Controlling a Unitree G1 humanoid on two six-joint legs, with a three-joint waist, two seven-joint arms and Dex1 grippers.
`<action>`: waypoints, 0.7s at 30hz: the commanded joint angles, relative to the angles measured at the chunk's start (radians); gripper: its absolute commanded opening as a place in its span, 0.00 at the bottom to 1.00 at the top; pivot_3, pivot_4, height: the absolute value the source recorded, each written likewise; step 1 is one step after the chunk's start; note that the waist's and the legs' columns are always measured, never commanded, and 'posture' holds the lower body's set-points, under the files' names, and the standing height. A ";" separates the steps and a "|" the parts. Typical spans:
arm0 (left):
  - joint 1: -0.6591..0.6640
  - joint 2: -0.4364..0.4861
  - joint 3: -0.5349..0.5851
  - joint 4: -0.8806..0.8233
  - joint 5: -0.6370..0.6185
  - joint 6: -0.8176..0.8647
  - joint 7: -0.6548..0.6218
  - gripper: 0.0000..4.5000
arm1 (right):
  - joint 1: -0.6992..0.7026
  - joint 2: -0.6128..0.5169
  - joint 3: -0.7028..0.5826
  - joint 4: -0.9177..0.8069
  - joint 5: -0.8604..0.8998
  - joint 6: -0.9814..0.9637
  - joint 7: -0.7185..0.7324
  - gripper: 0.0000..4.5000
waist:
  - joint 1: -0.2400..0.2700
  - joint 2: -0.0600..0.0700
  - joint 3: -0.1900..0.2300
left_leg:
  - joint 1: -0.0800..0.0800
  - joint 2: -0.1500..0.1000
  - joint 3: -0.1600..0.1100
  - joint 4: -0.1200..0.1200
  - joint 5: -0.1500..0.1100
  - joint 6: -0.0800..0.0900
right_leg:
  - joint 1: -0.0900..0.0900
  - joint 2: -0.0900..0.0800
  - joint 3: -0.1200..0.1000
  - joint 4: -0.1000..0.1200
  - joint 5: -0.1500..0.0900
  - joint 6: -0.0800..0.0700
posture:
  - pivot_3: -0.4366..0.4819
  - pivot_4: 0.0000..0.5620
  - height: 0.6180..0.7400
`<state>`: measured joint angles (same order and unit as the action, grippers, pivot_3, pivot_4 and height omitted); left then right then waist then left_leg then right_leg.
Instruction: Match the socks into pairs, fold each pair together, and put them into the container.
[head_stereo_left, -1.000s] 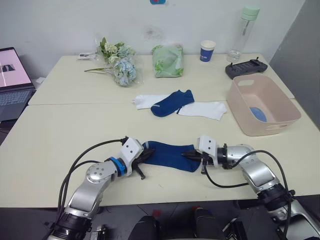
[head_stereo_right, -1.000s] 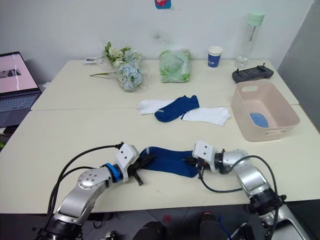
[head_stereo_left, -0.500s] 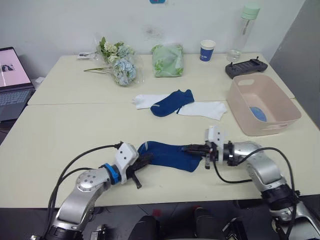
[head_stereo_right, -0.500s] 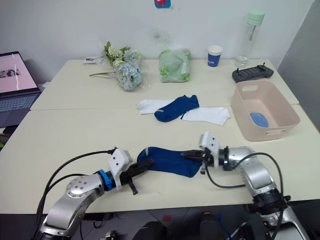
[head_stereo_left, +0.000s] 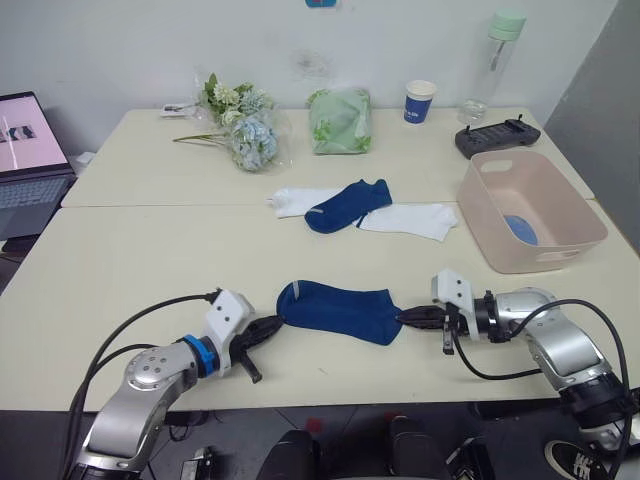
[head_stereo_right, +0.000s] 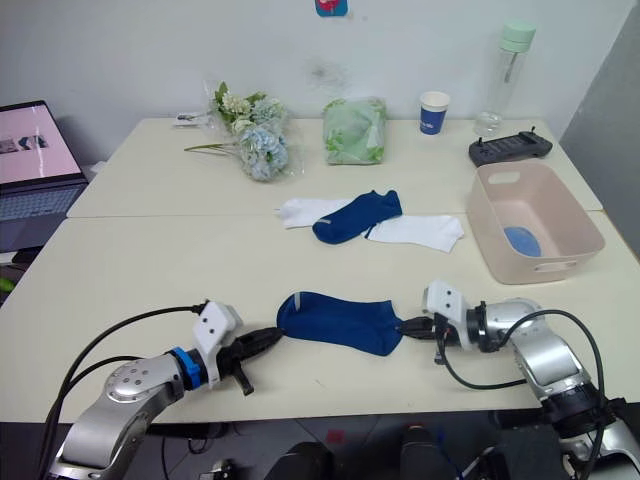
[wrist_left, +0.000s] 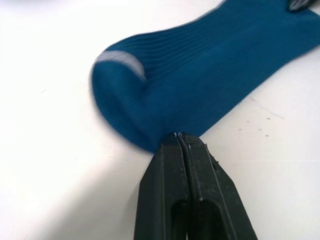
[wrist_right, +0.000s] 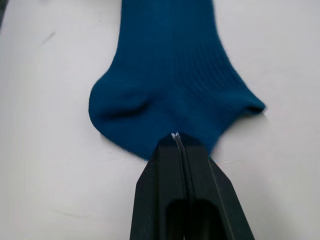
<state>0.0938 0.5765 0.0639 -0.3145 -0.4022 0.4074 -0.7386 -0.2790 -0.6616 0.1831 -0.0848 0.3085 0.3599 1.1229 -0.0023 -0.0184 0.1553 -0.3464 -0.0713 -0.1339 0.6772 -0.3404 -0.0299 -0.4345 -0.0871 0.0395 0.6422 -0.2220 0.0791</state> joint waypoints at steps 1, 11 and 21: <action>-0.034 -0.030 0.136 -0.025 -0.114 0.083 0.079 0.00 | 0.018 -0.016 -0.098 -0.094 0.063 0.070 -0.058 0.00 | 0.000 0.000 0.000 | 0.000 0.000 0.000 0.000 0.000 0.000 | 0.000 0.000 0.000 0.000 0.000 0.000 | 0.48 0.27 1.00; -0.119 -0.082 0.079 0.063 -0.101 0.130 0.090 0.00 | 0.052 0.026 -0.062 -0.065 0.013 0.093 -0.132 0.66 | 0.000 0.000 0.000 | 0.000 -0.003 0.000 0.000 0.000 0.000 | 0.000 0.000 0.000 0.000 0.000 0.000 | 0.48 0.27 1.00; -0.117 -0.077 0.031 0.087 -0.037 0.136 0.110 0.47 | 0.067 0.039 -0.042 -0.060 -0.013 0.083 -0.147 0.67 | 0.000 0.000 0.000 | 0.000 -0.003 0.001 0.000 0.000 0.000 | -0.001 0.000 0.001 0.000 0.000 0.000 | 0.48 0.27 1.00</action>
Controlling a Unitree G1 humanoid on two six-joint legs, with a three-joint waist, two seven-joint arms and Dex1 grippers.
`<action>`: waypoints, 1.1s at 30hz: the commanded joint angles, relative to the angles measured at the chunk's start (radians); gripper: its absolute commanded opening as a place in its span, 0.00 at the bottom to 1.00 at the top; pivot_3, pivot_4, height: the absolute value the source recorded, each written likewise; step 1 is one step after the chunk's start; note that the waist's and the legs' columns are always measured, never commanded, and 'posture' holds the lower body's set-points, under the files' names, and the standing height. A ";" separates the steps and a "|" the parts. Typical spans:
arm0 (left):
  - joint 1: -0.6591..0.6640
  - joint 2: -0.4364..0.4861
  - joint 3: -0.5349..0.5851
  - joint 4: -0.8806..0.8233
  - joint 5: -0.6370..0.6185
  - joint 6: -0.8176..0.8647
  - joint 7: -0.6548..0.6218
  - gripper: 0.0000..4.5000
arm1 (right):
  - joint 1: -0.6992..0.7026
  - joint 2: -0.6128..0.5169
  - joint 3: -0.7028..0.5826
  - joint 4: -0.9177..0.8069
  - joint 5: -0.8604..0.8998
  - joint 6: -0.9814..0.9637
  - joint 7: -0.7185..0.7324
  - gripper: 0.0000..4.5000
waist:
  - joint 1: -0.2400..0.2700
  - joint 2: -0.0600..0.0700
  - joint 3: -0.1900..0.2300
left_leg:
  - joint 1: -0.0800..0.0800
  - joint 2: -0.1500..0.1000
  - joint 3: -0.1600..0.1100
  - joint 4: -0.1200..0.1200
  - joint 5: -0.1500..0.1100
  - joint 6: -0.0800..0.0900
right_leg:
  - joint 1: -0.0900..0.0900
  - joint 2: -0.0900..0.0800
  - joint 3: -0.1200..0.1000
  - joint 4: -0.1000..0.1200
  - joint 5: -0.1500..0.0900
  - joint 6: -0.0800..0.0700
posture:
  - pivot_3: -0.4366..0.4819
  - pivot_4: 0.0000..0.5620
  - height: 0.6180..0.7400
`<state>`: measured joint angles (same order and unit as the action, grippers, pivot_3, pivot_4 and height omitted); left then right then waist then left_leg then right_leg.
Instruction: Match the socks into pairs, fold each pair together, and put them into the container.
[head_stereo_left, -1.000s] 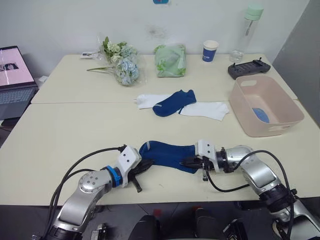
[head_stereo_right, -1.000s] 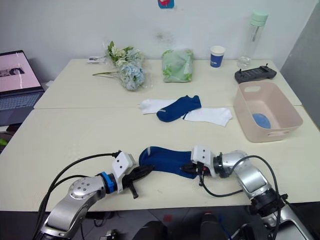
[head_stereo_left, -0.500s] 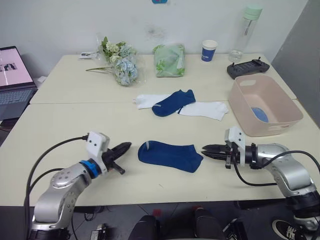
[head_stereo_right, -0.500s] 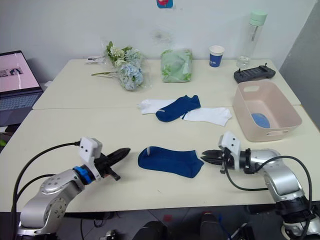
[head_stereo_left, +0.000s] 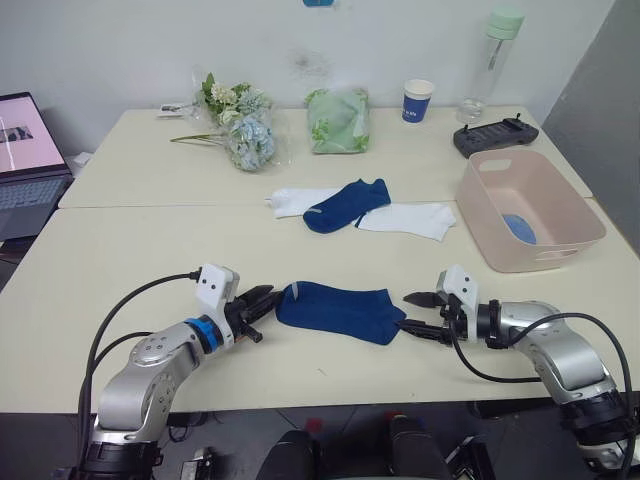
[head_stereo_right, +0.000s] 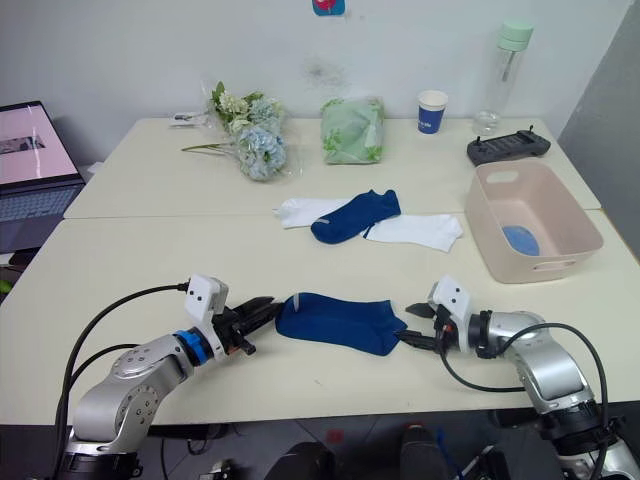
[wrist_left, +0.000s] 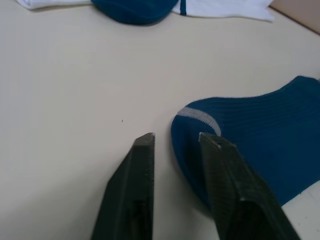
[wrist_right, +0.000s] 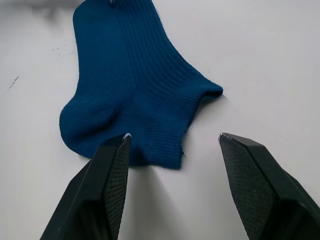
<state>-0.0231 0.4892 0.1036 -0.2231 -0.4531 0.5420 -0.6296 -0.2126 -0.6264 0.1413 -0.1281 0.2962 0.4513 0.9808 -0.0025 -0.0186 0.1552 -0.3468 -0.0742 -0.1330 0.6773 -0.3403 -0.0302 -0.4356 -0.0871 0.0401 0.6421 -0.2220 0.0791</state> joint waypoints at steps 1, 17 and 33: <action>-0.002 0.010 -0.018 0.006 0.026 -0.004 0.001 0.47 | 0.001 0.006 0.005 -0.012 -0.006 -0.007 -0.009 0.67 | 0.000 0.000 0.000 | 0.000 0.000 0.000 0.000 0.000 0.000 | 0.000 0.000 0.000 0.000 0.000 0.000 | 0.48 0.27 1.00; 0.072 0.003 -0.020 -0.077 -0.014 0.036 -0.013 0.00 | -0.002 -0.017 0.006 -0.025 0.032 0.043 0.031 0.01 | 0.000 0.000 0.000 | 0.000 0.001 0.000 0.000 0.000 0.000 | 0.001 0.000 0.000 0.000 0.000 0.000 | 0.48 0.27 1.00; 0.175 -0.032 -0.043 -0.263 -0.067 0.130 0.065 0.00 | -0.084 -0.106 -0.027 0.080 0.029 0.028 0.099 0.01 | 0.000 0.000 0.000 | 0.000 0.000 0.000 0.000 0.000 0.000 | 0.001 0.000 0.000 0.000 0.000 0.000 | 0.48 0.27 1.00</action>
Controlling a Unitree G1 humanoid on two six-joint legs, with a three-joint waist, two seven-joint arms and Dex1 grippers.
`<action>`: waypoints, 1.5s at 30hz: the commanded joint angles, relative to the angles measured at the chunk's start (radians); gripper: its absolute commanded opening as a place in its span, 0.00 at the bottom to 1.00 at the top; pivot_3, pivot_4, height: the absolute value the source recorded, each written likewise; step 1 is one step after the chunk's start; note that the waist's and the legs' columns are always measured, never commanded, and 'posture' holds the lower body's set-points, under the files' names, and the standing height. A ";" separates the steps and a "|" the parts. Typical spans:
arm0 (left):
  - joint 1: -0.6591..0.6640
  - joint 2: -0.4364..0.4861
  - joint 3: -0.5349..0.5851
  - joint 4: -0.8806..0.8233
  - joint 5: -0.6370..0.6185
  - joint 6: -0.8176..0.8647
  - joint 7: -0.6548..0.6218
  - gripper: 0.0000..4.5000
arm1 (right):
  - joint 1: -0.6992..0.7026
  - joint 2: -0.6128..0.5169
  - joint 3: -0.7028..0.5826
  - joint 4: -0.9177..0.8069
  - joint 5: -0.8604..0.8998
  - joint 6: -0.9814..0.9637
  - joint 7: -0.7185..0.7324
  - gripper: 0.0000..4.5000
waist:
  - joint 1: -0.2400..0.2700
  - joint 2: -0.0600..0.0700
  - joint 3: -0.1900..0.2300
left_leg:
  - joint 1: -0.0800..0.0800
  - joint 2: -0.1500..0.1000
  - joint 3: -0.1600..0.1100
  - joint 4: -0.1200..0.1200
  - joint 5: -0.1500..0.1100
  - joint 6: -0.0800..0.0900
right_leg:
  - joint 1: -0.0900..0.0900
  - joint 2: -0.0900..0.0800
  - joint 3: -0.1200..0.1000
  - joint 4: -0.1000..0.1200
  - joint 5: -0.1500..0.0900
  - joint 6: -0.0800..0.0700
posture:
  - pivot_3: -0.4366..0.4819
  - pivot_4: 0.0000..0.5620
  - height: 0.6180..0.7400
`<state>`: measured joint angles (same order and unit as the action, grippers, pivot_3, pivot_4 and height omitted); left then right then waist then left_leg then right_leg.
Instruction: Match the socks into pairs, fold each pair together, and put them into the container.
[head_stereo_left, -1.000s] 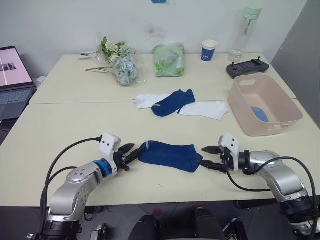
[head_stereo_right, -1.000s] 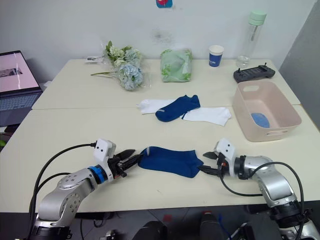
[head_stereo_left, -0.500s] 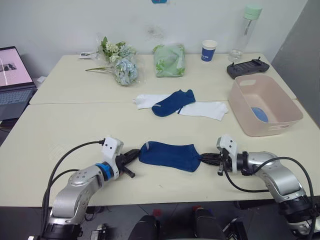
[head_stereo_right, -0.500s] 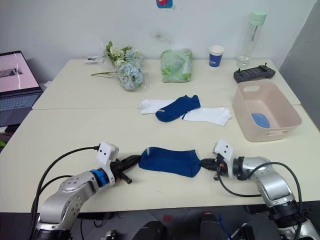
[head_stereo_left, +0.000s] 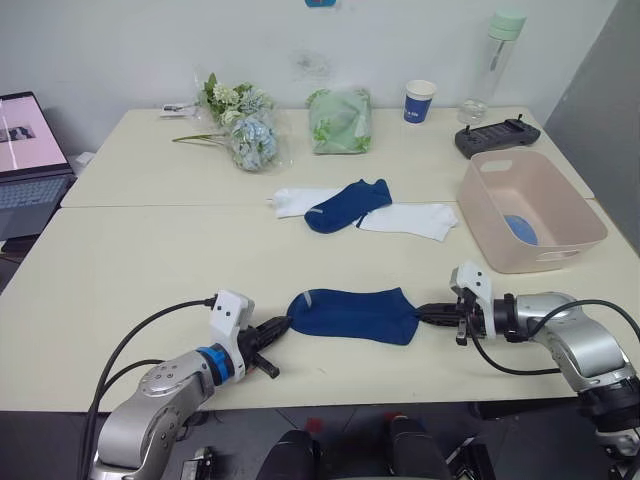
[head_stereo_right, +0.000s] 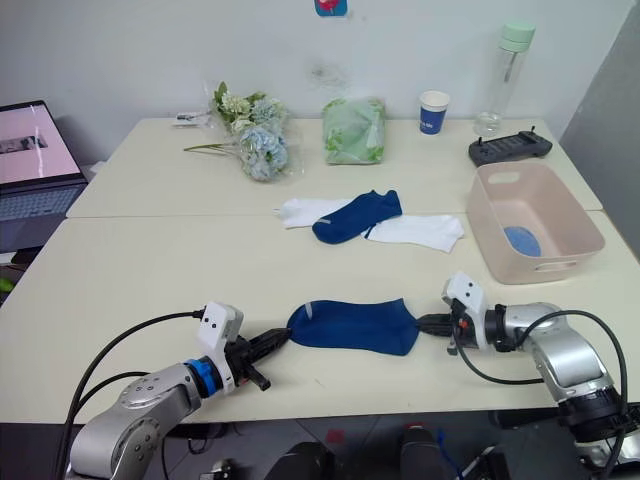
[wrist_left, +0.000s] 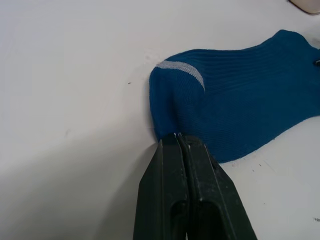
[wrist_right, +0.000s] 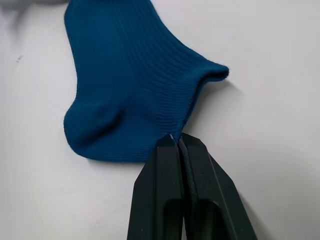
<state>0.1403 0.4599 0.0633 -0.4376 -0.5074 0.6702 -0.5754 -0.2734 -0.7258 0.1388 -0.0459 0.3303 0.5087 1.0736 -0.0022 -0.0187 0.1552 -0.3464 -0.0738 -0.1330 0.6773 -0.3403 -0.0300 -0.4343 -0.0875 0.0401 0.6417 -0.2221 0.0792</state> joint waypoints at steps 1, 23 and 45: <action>0.015 -0.002 -0.001 -0.051 -0.012 0.002 0.012 0.00 | -0.025 -0.006 -0.025 0.001 -0.004 -0.031 0.006 0.01 | 0.000 0.000 0.000 | 0.000 0.000 0.000 0.000 0.000 0.000 | 0.000 0.000 0.000 0.000 0.000 0.000 | 0.48 0.27 1.00; -0.193 0.016 -0.155 0.112 0.225 -0.371 -0.088 0.44 | -0.100 0.205 0.034 -0.081 -0.061 -0.168 -0.127 0.41 | -0.001 0.000 0.000 | -0.001 -0.001 0.000 -0.001 0.000 0.000 | -0.001 0.000 0.000 -0.001 0.000 0.000 | 0.48 0.27 1.00; -0.158 0.075 -0.163 0.153 0.233 -0.390 -0.187 0.00 | 0.066 0.151 0.049 -0.086 -0.050 -0.300 -0.054 0.00 | -0.001 0.001 0.000 | 0.000 0.001 0.000 0.000 0.000 0.000 | -0.001 0.000 0.000 0.001 0.000 0.000 | 0.48 0.27 1.00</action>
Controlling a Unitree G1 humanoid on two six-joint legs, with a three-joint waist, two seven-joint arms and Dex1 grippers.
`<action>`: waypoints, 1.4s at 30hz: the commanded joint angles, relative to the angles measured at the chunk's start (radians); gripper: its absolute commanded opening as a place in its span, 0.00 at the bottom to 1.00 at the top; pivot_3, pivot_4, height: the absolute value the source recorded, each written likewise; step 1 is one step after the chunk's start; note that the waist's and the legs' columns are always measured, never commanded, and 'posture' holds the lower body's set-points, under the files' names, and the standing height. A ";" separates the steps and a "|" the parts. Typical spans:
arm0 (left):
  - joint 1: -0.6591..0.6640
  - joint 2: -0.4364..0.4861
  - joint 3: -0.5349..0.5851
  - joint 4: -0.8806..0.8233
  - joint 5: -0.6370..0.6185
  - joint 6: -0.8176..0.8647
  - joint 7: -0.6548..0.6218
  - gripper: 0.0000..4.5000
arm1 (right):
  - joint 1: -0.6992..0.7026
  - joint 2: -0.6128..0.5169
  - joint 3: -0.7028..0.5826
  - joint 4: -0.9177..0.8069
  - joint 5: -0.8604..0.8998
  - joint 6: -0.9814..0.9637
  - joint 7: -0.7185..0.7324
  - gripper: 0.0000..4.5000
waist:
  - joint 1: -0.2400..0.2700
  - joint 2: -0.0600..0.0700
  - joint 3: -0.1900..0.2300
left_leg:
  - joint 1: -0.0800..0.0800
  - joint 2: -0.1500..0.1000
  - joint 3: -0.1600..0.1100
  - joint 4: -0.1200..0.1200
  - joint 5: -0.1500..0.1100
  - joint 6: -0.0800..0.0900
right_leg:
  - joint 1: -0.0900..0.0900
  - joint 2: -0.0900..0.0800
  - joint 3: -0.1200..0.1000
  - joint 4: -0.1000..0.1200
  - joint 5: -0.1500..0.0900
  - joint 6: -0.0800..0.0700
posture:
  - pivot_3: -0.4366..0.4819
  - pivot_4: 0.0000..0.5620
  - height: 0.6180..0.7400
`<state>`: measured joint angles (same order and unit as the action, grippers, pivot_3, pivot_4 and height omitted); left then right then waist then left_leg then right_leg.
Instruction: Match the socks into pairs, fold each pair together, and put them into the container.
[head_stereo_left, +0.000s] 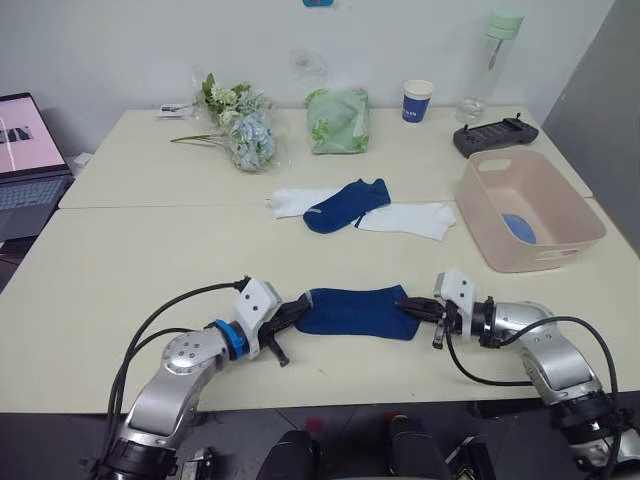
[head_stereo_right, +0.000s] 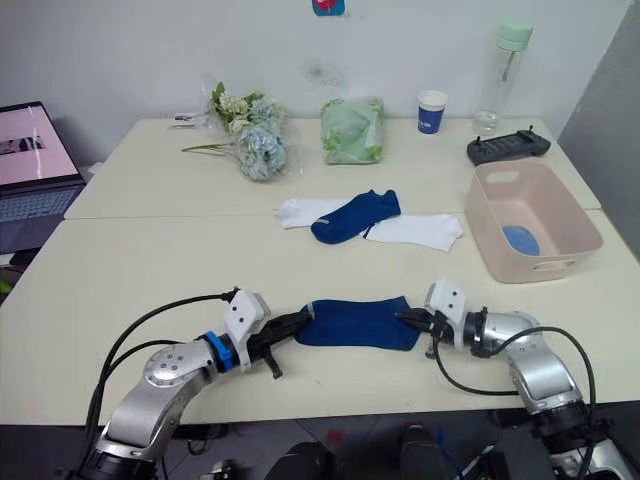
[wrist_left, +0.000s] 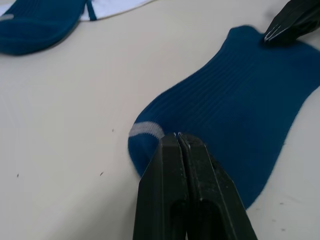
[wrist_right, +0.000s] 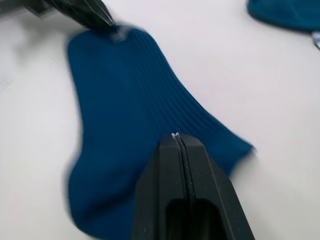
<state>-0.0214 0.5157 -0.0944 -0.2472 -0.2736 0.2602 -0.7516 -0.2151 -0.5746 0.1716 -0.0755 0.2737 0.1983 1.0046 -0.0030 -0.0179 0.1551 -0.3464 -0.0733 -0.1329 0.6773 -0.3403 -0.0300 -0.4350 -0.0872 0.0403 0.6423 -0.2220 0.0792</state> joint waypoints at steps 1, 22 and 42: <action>0.009 0.025 -0.013 -0.042 0.006 0.035 -0.012 0.00 | 0.014 -0.009 0.034 -0.055 -0.019 0.006 0.013 0.00 | 0.000 0.000 0.000 | 0.000 0.000 0.000 0.000 0.000 0.000 | 0.000 0.000 0.000 0.000 0.000 0.000 | 0.48 0.27 1.00; 0.057 -0.045 0.269 -0.051 -0.089 0.084 0.187 0.04 | -0.015 -0.014 -0.242 0.046 0.047 0.005 -0.187 0.09 | -0.001 0.000 0.001 | 0.007 0.002 -0.002 -0.001 -0.001 0.001 | 0.011 0.000 -0.002 -0.003 -0.001 0.001 | 0.48 0.27 1.00; -0.168 -0.077 0.256 0.190 -0.002 0.014 0.244 0.99 | -0.133 0.141 -0.185 0.188 -0.070 -0.085 -0.336 1.00 | 0.001 0.001 0.001 | 0.006 -0.002 -0.002 -0.001 0.000 0.001 | 0.011 0.000 -0.003 -0.005 0.000 0.001 | 0.48 0.27 1.00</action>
<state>-0.1538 0.4395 0.1768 -0.0790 -0.2844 0.2810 -0.4981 -0.3246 -0.4349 -0.0038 0.1569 0.1967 0.1086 0.6756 -0.0023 -0.0171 0.1561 -0.3403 -0.0754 -0.1349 0.6767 -0.3408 -0.0293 -0.4245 -0.0869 0.0377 0.6371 -0.2221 0.0798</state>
